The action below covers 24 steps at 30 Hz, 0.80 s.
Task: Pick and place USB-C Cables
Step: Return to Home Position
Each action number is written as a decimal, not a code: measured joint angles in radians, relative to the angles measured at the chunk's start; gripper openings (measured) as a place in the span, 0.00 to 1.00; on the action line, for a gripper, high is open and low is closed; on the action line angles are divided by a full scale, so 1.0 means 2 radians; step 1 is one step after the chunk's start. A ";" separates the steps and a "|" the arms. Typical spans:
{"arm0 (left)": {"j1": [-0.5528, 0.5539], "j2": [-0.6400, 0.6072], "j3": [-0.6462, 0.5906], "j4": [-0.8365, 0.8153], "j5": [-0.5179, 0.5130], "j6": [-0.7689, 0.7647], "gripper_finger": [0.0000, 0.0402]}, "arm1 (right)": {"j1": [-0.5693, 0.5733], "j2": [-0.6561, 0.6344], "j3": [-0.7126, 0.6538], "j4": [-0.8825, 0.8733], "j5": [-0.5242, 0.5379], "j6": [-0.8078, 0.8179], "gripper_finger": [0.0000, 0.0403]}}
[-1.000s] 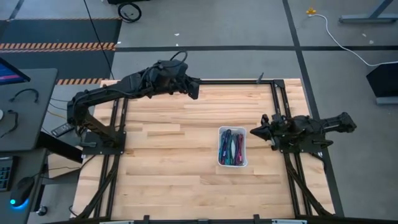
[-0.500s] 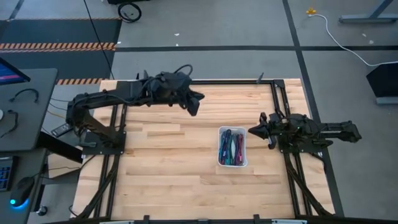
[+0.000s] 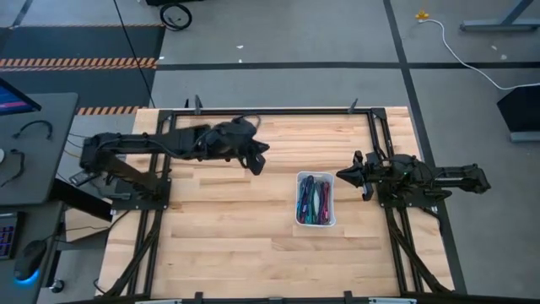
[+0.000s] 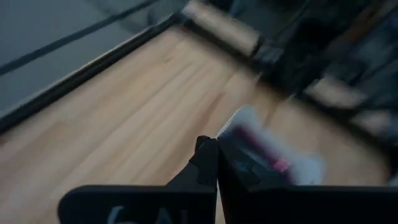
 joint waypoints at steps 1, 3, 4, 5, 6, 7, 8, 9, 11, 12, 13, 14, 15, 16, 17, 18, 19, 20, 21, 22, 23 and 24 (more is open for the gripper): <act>0.004 -0.014 -0.040 0.060 0.013 -0.007 0.01 | 0.000 0.000 0.000 0.000 0.000 0.000 0.07; 0.015 -0.038 -0.130 0.186 0.047 -0.014 0.01 | 0.000 0.000 0.000 0.000 0.000 0.000 0.07; 0.022 -0.045 -0.172 0.263 0.065 -0.023 0.01 | 0.000 0.000 0.000 0.000 0.000 0.000 0.07; 0.029 -0.049 -0.213 0.327 0.073 -0.034 0.01 | 0.000 0.000 0.000 0.001 -0.001 0.000 0.07; 0.034 -0.050 -0.250 0.386 0.074 -0.047 0.01 | 0.000 0.001 0.000 0.004 -0.001 0.000 0.07; 0.041 -0.050 -0.281 0.440 0.073 -0.057 0.01 | 0.000 0.002 0.000 0.004 0.000 0.000 0.07; 0.047 -0.050 -0.311 0.490 0.072 -0.062 0.01 | 0.000 0.002 0.000 0.004 0.000 0.000 0.07; 0.053 -0.048 -0.335 0.538 0.069 -0.062 0.02 | 0.000 0.004 0.000 0.009 0.000 0.000 0.07; 0.066 -0.045 -0.369 0.598 0.082 -0.066 0.03 | 0.000 0.005 0.000 0.008 0.000 0.000 0.07; 0.073 -0.047 -0.382 0.614 0.104 -0.071 0.04 | 0.000 0.006 0.000 0.013 0.000 0.000 0.07; 0.080 -0.052 -0.393 0.624 0.129 -0.068 0.04 | 0.000 0.007 0.000 0.015 0.000 0.000 0.07; 0.085 -0.062 -0.404 0.629 0.150 -0.060 0.04 | 0.000 0.007 0.000 0.014 0.000 0.000 0.07; 0.088 -0.074 -0.411 0.633 0.169 -0.047 0.04 | 0.000 0.008 0.000 0.014 0.000 0.000 0.07; 0.090 -0.095 -0.424 0.627 0.183 -0.035 0.03 | 0.000 0.008 0.000 0.015 0.000 0.000 0.07; 0.093 -0.118 -0.441 0.620 0.192 -0.025 0.02 | 0.000 0.008 0.000 0.015 0.000 0.000 0.07; 0.095 -0.141 -0.455 0.618 0.196 -0.018 0.01 | 0.000 0.008 0.000 0.015 0.001 0.000 0.07; 0.097 -0.170 -0.475 0.616 0.197 -0.012 0.01 | 0.000 0.008 0.000 0.015 0.001 0.000 0.07; 0.100 -0.201 -0.495 0.616 0.197 -0.009 0.01 | 0.000 0.008 0.000 0.016 0.001 0.000 0.07; 0.102 -0.233 -0.512 0.616 0.197 -0.008 0.01 | 0.000 0.008 0.000 0.015 0.001 0.000 0.07; 0.106 -0.273 -0.534 0.613 0.196 -0.007 0.02 | 0.000 0.008 0.000 0.015 0.000 0.000 0.07; 0.107 -0.309 -0.550 0.607 0.195 -0.007 0.02 | 0.000 0.009 0.000 0.015 0.000 0.000 0.07; 0.107 -0.346 -0.566 0.597 0.194 -0.007 0.01 | 0.000 0.009 0.000 0.015 0.000 0.000 0.07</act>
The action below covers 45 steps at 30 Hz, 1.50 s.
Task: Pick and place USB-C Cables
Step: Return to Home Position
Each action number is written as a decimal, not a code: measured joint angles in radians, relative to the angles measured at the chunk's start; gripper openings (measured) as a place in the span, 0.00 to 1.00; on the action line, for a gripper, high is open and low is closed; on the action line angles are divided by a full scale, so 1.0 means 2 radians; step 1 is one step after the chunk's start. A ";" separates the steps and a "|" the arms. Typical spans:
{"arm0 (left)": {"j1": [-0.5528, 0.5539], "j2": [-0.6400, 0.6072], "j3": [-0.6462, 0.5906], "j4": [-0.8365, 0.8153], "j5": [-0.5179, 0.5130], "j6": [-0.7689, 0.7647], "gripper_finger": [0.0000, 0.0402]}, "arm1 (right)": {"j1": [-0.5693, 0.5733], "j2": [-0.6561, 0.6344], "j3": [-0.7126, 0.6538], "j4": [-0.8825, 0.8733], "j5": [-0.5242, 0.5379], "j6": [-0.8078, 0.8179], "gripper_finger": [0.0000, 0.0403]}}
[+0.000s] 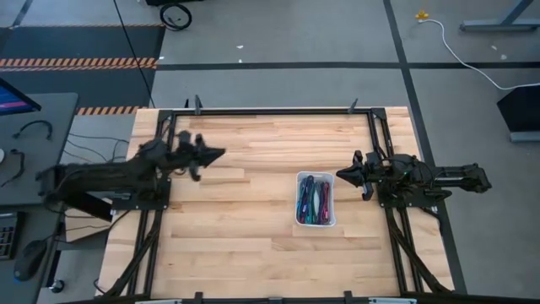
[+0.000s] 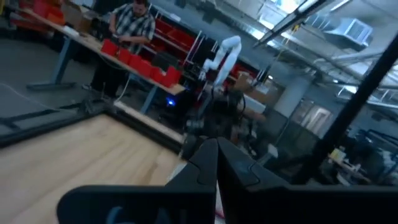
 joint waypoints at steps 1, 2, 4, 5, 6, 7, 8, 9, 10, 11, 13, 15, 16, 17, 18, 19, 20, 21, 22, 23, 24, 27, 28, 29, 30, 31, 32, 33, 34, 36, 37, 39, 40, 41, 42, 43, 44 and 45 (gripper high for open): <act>0.000 -0.038 -0.017 -0.022 0.000 0.000 0.01 | 0.000 0.000 0.000 0.000 0.000 0.000 0.07; -0.001 -0.072 -0.030 -0.044 0.001 0.000 0.01 | 0.000 0.000 0.000 0.000 0.000 0.000 0.07; -0.003 -0.132 -0.043 -0.085 0.001 0.001 0.01 | 0.000 0.000 0.000 0.000 0.000 0.000 0.07; -0.004 -0.158 -0.046 -0.111 0.002 0.005 0.01 | 0.000 0.000 0.000 0.000 0.000 0.000 0.07; -0.006 -0.179 -0.046 -0.137 0.003 0.016 0.01 | 0.000 0.000 0.000 0.000 0.000 0.000 0.07; -0.007 -0.195 -0.046 -0.160 0.003 0.028 0.01 | 0.000 0.000 0.000 0.000 0.000 0.000 0.07; -0.010 -0.211 -0.047 -0.182 0.004 0.039 0.01 | 0.000 0.000 0.000 0.000 0.000 0.000 0.07; -0.011 -0.224 -0.047 -0.195 0.005 0.042 0.01 | 0.000 0.000 0.000 0.000 0.000 0.000 0.07; -0.013 -0.237 -0.047 -0.203 0.005 0.046 0.01 | 0.000 0.000 0.000 0.000 0.000 0.000 0.07; -0.015 -0.250 -0.047 -0.210 0.006 0.051 0.01 | 0.000 0.000 0.000 0.000 0.000 0.000 0.07; -0.021 -0.276 -0.047 -0.235 0.009 0.065 0.00 | 0.000 0.000 0.000 0.000 0.000 0.000 0.07; -0.026 -0.303 -0.047 -0.277 0.010 0.078 0.00 | 0.000 0.000 0.000 0.000 0.000 0.000 0.07; -0.028 -0.318 -0.047 -0.295 0.011 0.083 0.00 | 0.000 0.000 0.000 0.000 0.000 0.000 0.07; -0.030 -0.332 -0.047 -0.309 0.010 0.089 0.00 | 0.000 0.000 0.000 0.000 0.000 0.000 0.07; -0.030 -0.346 -0.047 -0.324 0.010 0.093 0.00 | 0.000 0.000 0.000 0.000 0.000 0.000 0.07; -0.030 -0.360 -0.047 -0.340 0.010 0.096 0.00 | 0.000 0.000 0.000 0.000 0.000 0.000 0.07; -0.030 -0.373 -0.048 -0.353 0.010 0.096 0.00 | 0.000 0.000 0.000 0.000 0.000 0.000 0.07; -0.030 -0.382 -0.050 -0.356 0.009 0.097 0.00 | 0.000 0.000 0.000 0.000 0.000 0.000 0.07; -0.030 -0.381 -0.052 -0.354 0.009 0.097 0.00 | 0.000 0.000 0.000 0.000 0.000 0.000 0.07; -0.030 -0.381 -0.056 -0.358 0.010 0.097 0.00 | 0.000 0.000 0.000 0.000 0.000 0.000 0.07; -0.031 -0.378 -0.060 -0.360 0.011 0.097 0.00 | 0.000 0.000 0.000 0.000 0.000 0.000 0.07; -0.031 -0.373 -0.077 -0.347 0.010 0.092 0.00 | 0.000 0.000 0.000 0.001 0.000 0.000 0.07; -0.031 -0.373 -0.082 -0.347 0.010 0.092 0.00 | 0.000 0.000 0.000 0.003 0.000 0.000 0.07; -0.031 -0.372 -0.086 -0.349 0.008 0.093 0.01 | 0.000 0.000 0.000 0.004 0.000 0.000 0.07; -0.032 -0.371 -0.089 -0.349 0.001 0.097 0.02 | 0.000 0.000 0.000 0.004 0.000 0.000 0.07; -0.032 -0.370 -0.093 -0.351 -0.009 0.102 0.03 | 0.000 0.000 0.000 0.005 0.000 0.000 0.07; -0.031 -0.369 -0.099 -0.355 -0.020 0.105 0.05 | 0.000 0.000 0.000 0.007 0.000 0.000 0.07; -0.031 -0.369 -0.102 -0.360 -0.028 0.105 0.06 | 0.000 0.000 0.000 0.008 0.000 0.000 0.07; -0.031 -0.369 -0.104 -0.361 -0.032 0.105 0.08 | 0.000 0.000 0.000 0.008 0.000 0.000 0.07; -0.031 -0.369 -0.106 -0.360 -0.036 0.105 0.10 | 0.000 0.000 0.000 0.011 0.000 0.000 0.07; -0.031 -0.369 -0.106 -0.364 -0.037 0.105 0.11 | 0.000 0.000 0.000 0.011 0.000 0.000 0.07; -0.031 -0.369 -0.107 -0.372 -0.038 0.105 0.12 | 0.000 0.000 0.000 0.011 0.000 0.000 0.07; -0.031 -0.369 -0.107 -0.375 -0.038 0.105 0.12 | 0.000 0.000 0.000 0.011 0.000 0.000 0.07; -0.031 -0.369 -0.107 -0.375 -0.038 0.105 0.12 | 0.000 0.000 0.000 0.011 0.000 0.000 0.07; -0.031 -0.369 -0.107 -0.376 -0.035 0.105 0.12 | 0.000 0.000 0.000 0.011 0.000 0.000 0.07; -0.031 -0.369 -0.107 -0.376 -0.027 0.105 0.12 | 0.000 0.000 0.000 0.011 0.000 0.000 0.07; -0.031 -0.369 -0.107 -0.377 -0.014 0.105 0.12 | 0.000 0.000 0.000 0.011 0.000 0.000 0.07; -0.031 -0.369 -0.107 -0.376 0.004 0.105 0.12 | 0.000 0.000 0.000 0.011 0.000 0.000 0.07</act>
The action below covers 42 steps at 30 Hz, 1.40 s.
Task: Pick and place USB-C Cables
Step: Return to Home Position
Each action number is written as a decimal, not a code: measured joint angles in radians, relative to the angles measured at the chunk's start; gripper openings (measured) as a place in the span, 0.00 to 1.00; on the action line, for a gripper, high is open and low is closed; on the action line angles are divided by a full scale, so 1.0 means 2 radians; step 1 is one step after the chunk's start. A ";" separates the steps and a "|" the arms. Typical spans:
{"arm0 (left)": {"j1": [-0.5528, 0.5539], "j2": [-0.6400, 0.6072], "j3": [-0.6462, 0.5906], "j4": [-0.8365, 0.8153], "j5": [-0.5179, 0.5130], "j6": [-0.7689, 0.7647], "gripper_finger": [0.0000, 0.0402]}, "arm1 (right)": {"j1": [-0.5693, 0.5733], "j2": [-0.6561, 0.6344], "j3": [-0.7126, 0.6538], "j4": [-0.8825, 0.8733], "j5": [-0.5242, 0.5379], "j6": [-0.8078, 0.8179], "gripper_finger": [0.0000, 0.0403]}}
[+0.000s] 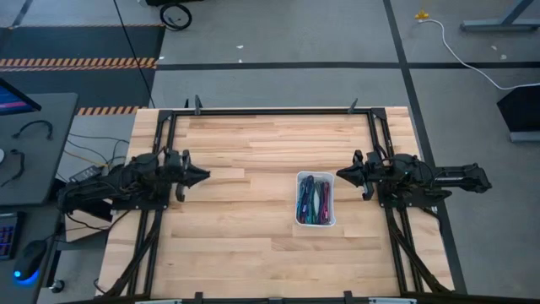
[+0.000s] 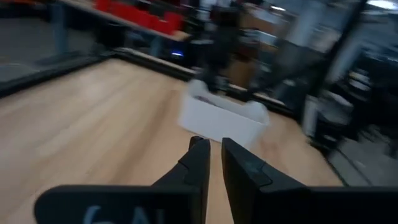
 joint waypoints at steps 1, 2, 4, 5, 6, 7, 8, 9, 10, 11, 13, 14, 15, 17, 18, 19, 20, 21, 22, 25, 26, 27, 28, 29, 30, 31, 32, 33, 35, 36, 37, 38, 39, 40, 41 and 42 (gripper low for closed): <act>0.000 0.000 0.000 0.003 0.020 0.004 0.11 | 0.000 0.000 0.000 0.000 0.000 0.000 0.07; -0.001 0.000 0.000 0.006 0.039 0.015 0.11 | 0.000 0.000 0.000 0.000 0.000 0.000 0.07; -0.012 -0.010 -0.001 0.007 0.070 0.061 0.11 | 0.000 0.000 0.000 0.000 0.000 0.000 0.07; -0.022 -0.012 -0.005 0.010 0.075 0.087 0.11 | 0.000 0.000 0.000 0.000 0.000 0.000 0.07; -0.031 -0.012 -0.010 0.021 0.078 0.108 0.11 | 0.000 0.000 0.000 0.000 0.000 0.000 0.07; -0.041 -0.011 -0.014 0.034 0.068 0.118 0.11 | 0.000 0.000 0.000 0.000 0.000 0.000 0.07; -0.052 -0.012 -0.017 0.042 0.049 0.116 0.12 | 0.000 0.000 0.000 0.000 0.000 0.000 0.07; -0.063 -0.012 -0.023 0.056 0.028 0.106 0.12 | 0.000 0.000 0.000 0.000 0.000 0.000 0.07; -0.071 -0.012 -0.031 0.074 0.010 0.091 0.13 | 0.000 0.000 0.000 0.000 0.000 0.000 0.07; -0.080 -0.012 -0.033 0.075 -0.006 0.078 0.13 | 0.000 0.000 0.000 0.000 0.000 0.000 0.07; -0.090 -0.012 -0.033 0.068 -0.034 0.062 0.14 | 0.000 0.000 0.000 -0.001 0.000 0.000 0.07; -0.091 -0.012 -0.033 0.067 -0.041 0.055 0.15 | 0.000 0.000 0.000 -0.001 0.000 0.000 0.07; -0.092 -0.012 -0.033 0.065 -0.047 0.051 0.15 | 0.000 0.000 0.000 0.001 0.000 0.000 0.07; -0.088 -0.012 -0.033 0.064 -0.054 0.049 0.16 | 0.000 0.000 0.000 0.000 0.000 0.000 0.07; -0.086 -0.012 -0.033 0.063 -0.054 0.049 0.16 | 0.000 0.000 0.000 0.000 0.000 0.000 0.07; -0.084 -0.012 -0.033 0.063 -0.054 0.053 0.16 | 0.000 0.000 0.000 0.000 0.000 0.000 0.07; -0.082 -0.012 -0.033 0.063 -0.054 0.062 0.16 | 0.000 0.000 0.000 0.000 0.000 0.000 0.07; -0.082 -0.012 -0.033 0.062 -0.054 0.070 0.16 | 0.000 0.000 0.000 0.000 0.000 0.000 0.07; -0.082 -0.012 -0.033 0.062 -0.054 0.080 0.16 | 0.000 0.000 0.000 0.000 0.000 0.000 0.07; -0.088 -0.012 -0.033 0.062 -0.054 0.090 0.16 | 0.000 0.000 0.000 0.000 0.000 0.000 0.07; -0.090 -0.012 -0.033 0.062 -0.054 0.089 0.16 | 0.000 0.000 0.000 0.000 0.000 0.000 0.07; -0.091 -0.012 -0.033 0.062 -0.054 0.088 0.16 | 0.000 0.000 0.000 0.000 0.000 0.000 0.07; -0.093 -0.012 -0.033 0.062 -0.054 0.082 0.17 | 0.000 0.000 0.000 0.000 0.000 0.000 0.07; -0.093 -0.012 -0.033 0.062 -0.053 0.075 0.17 | 0.000 0.000 0.000 0.000 0.000 0.000 0.07; -0.093 -0.012 -0.033 0.062 -0.053 0.067 0.17 | 0.000 0.000 0.000 0.000 0.000 0.000 0.07; -0.093 -0.012 -0.033 0.063 -0.053 0.063 0.18 | 0.000 0.000 0.000 0.000 0.000 0.000 0.07; -0.093 -0.012 -0.033 0.065 -0.053 0.063 0.18 | 0.000 0.000 0.000 0.000 0.000 0.000 0.07; -0.093 -0.012 -0.034 0.070 -0.053 0.062 0.17 | 0.000 0.000 0.000 0.000 0.000 0.000 0.07; -0.093 -0.011 -0.034 0.079 -0.051 0.065 0.17 | 0.000 0.000 0.000 0.000 0.000 0.000 0.07; -0.092 -0.011 -0.034 0.086 -0.051 0.065 0.16 | 0.000 0.000 0.000 0.000 0.000 0.000 0.07; -0.091 -0.011 -0.034 0.094 -0.050 0.065 0.16 | 0.000 0.000 0.000 0.000 0.000 0.000 0.07; -0.089 -0.011 -0.034 0.101 -0.051 0.065 0.16 | 0.000 0.000 0.000 0.000 0.000 0.000 0.07; -0.087 -0.011 -0.034 0.103 -0.051 0.065 0.16 | 0.000 0.000 0.000 0.000 0.000 0.000 0.07; -0.086 -0.011 -0.034 0.103 -0.052 0.064 0.16 | 0.000 0.000 0.000 0.000 0.000 0.000 0.07; -0.086 -0.011 -0.034 0.103 -0.051 0.063 0.16 | 0.000 0.000 0.000 0.000 0.000 0.000 0.07; -0.087 -0.011 -0.034 0.103 -0.049 0.063 0.16 | 0.000 0.000 0.000 0.000 0.000 0.000 0.07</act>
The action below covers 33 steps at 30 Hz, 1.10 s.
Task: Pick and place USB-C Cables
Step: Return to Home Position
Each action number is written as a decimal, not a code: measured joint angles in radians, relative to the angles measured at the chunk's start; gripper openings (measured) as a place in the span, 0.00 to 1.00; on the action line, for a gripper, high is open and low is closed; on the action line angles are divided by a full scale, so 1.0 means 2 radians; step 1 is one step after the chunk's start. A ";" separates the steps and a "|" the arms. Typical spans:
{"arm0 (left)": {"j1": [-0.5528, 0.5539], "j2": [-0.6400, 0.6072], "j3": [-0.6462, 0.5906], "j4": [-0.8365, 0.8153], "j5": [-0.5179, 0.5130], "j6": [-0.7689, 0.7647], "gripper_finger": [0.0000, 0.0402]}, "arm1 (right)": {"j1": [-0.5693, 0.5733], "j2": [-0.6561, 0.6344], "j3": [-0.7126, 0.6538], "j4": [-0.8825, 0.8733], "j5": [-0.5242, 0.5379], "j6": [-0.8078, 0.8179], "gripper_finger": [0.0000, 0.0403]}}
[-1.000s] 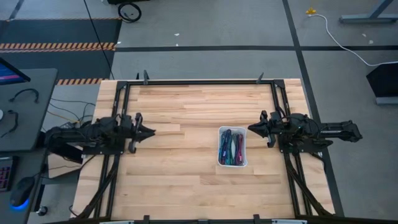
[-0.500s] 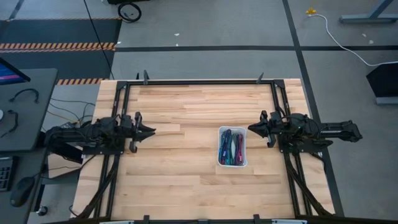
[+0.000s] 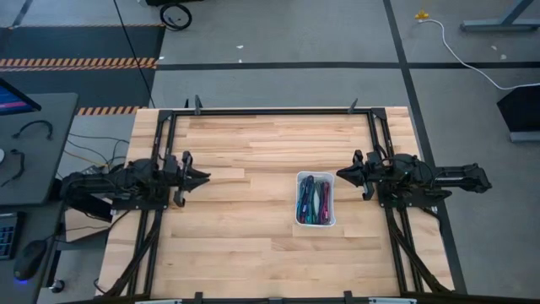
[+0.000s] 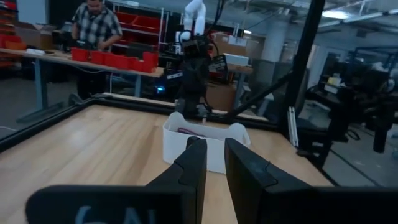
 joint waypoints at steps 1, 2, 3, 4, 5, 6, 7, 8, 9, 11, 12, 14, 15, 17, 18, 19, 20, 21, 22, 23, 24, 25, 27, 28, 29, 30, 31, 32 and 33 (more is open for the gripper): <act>0.000 0.000 0.000 -0.002 0.001 0.004 0.16 | 0.000 0.000 0.000 0.000 0.000 0.000 0.07; 0.000 0.000 0.000 -0.004 0.001 0.009 0.16 | 0.000 0.000 0.000 0.000 0.000 0.000 0.07; 0.000 0.000 0.000 -0.004 0.001 0.014 0.16 | 0.000 0.000 0.000 0.000 0.000 0.000 0.07; 0.000 0.000 0.000 -0.004 0.001 0.015 0.16 | 0.000 0.000 0.000 0.000 0.000 0.000 0.07; 0.000 0.000 0.000 -0.004 0.001 0.015 0.16 | 0.000 0.000 0.000 0.000 0.000 0.000 0.07; 0.000 0.000 0.000 -0.005 0.001 0.016 0.15 | 0.000 0.000 0.000 0.000 0.000 0.000 0.07; 0.000 0.000 0.000 -0.006 0.001 0.019 0.15 | 0.000 0.000 0.000 0.000 0.000 0.000 0.07; 0.000 0.000 0.000 -0.010 0.001 0.024 0.15 | 0.000 0.000 0.000 0.000 0.000 0.000 0.07; 0.000 0.000 0.000 -0.015 0.001 0.028 0.15 | 0.000 0.000 0.000 0.000 0.000 0.000 0.07; 0.000 0.000 0.000 -0.018 0.001 0.032 0.14 | 0.000 0.000 0.000 0.000 0.000 0.000 0.07; 0.000 0.001 0.000 -0.018 0.001 0.032 0.14 | 0.000 0.000 0.000 0.000 0.000 0.000 0.07; 0.000 0.001 0.000 -0.018 0.001 0.029 0.14 | 0.000 0.000 0.000 0.000 0.000 0.000 0.07; 0.000 0.001 0.000 -0.017 0.001 0.028 0.14 | 0.000 0.000 0.000 0.000 0.000 0.000 0.07; 0.000 0.001 0.000 -0.018 0.001 0.029 0.14 | 0.000 0.000 0.000 0.000 0.000 0.000 0.07; 0.000 0.001 0.000 -0.017 0.001 0.028 0.15 | 0.000 0.000 0.000 0.000 0.000 0.000 0.07; 0.000 0.001 0.000 -0.017 0.001 0.029 0.15 | 0.000 0.000 0.000 0.000 0.000 0.000 0.07; 0.000 0.001 0.000 -0.017 0.001 0.029 0.15 | 0.000 0.000 0.000 0.000 0.000 0.000 0.07; 0.000 0.001 0.000 -0.017 0.001 0.029 0.15 | 0.000 0.000 0.000 0.000 0.000 0.000 0.07; 0.000 0.001 0.000 -0.017 0.001 0.028 0.16 | 0.000 0.000 0.000 0.000 0.000 0.000 0.07; 0.000 0.001 0.000 -0.017 0.001 0.028 0.16 | 0.000 0.000 0.000 0.000 0.000 0.000 0.07; 0.000 0.001 0.000 -0.017 0.001 0.028 0.16 | 0.000 0.000 0.000 0.000 0.000 0.000 0.07; 0.000 0.001 0.000 -0.017 0.001 0.028 0.16 | 0.000 0.000 0.000 0.000 0.000 0.000 0.07; 0.000 0.001 0.000 -0.017 0.001 0.028 0.15 | 0.000 0.000 0.000 0.000 0.000 0.000 0.07; 0.000 0.001 0.000 -0.017 0.001 0.028 0.14 | 0.000 0.000 0.000 0.000 0.000 0.000 0.07; 0.000 0.001 0.000 -0.017 0.001 0.028 0.14 | 0.000 0.000 0.000 0.000 0.000 0.000 0.07; 0.000 0.001 0.000 -0.017 0.001 0.028 0.14 | 0.000 0.000 0.000 0.000 0.000 0.000 0.07; 0.000 0.001 0.000 -0.017 0.001 0.028 0.14 | 0.000 0.000 0.000 0.000 0.000 0.000 0.07; 0.000 0.001 0.000 -0.017 0.001 0.028 0.14 | 0.000 0.000 0.000 0.000 0.000 0.000 0.07; 0.000 0.001 0.000 -0.017 0.001 0.028 0.14 | 0.000 0.000 0.000 0.000 0.000 0.000 0.07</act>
